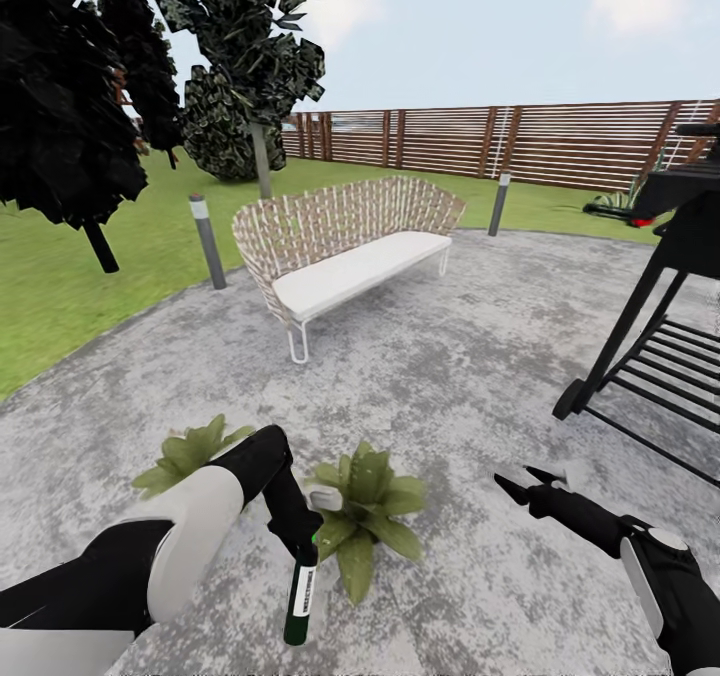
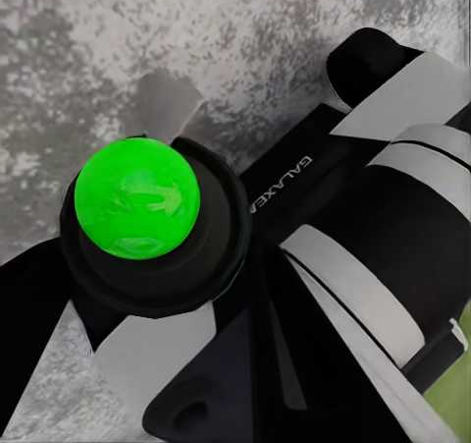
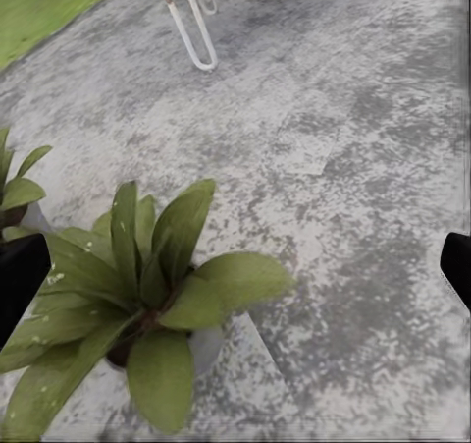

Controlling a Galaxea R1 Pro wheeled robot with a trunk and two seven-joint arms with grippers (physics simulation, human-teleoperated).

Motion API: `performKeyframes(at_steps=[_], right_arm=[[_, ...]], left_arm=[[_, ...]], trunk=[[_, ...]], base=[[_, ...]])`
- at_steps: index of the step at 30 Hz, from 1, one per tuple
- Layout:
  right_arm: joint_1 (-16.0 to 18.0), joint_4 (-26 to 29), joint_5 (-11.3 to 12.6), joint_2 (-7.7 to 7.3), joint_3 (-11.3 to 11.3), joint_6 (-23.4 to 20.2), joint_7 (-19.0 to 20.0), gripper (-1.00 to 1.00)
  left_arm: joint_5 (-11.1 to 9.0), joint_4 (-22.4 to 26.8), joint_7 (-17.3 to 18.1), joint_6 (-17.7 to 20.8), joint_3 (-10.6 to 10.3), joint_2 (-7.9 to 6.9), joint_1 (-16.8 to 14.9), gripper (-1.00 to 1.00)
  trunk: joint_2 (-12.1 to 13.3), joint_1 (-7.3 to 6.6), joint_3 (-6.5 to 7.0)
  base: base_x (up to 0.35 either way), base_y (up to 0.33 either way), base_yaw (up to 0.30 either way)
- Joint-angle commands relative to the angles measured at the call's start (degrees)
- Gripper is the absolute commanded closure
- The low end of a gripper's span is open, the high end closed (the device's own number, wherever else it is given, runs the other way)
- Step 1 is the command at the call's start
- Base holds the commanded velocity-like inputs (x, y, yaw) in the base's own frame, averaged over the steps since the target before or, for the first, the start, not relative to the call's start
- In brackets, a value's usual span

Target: Pick up the pesticide atomizer in the garden and spray insectifuge to fully cover both potted plants in the garden.

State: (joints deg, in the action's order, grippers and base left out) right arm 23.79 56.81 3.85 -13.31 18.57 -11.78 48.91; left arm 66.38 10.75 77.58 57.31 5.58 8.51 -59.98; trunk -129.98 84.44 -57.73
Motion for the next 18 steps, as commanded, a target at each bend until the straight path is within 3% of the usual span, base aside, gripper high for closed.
performKeyframes(at_steps=[1, 6, 13, 18], right_arm=[[0.0, 0.0, 0.4, -0.01, 0.1, -0.5, 0.2, -1.0], [0.0, 0.0, 0.4, -0.01, 0.1, -0.5, 0.2, -1.0], [0.0, 0.1, 0.5, -0.04, 0.1, -0.5, 0.3, -1.0], [0.0, 0.1, 0.5, -0.04, 0.1, -0.6, 0.3, -1.0]], left_arm=[[0.6, 0.1, 0.4, 0.6, 0.5, 0.03, 0.0, 1.0], [0.6, 0.1, -0.1, 0.5, 0.4, 0.03, 0.3, 1.0], [0.4, 0.1, -6.4, 0.4, 1.0, 0.03, 0.4, 1.0], [0.4, 0.0, -7.2, 0.5, 1.0, 0.06, 0.4, 1.0]], trunk=[[0.0, -0.02, -0.05], [0.0, -0.02, -0.05], [0.0, -0.02, -0.05], [-0.8, 0.42, -0.41]], base=[[-0.058, -0.245, 0.0], [-0.014, -0.211, 0.089], [-0.001, -0.02, 0.135], [0.0, -0.001, 0.007]])
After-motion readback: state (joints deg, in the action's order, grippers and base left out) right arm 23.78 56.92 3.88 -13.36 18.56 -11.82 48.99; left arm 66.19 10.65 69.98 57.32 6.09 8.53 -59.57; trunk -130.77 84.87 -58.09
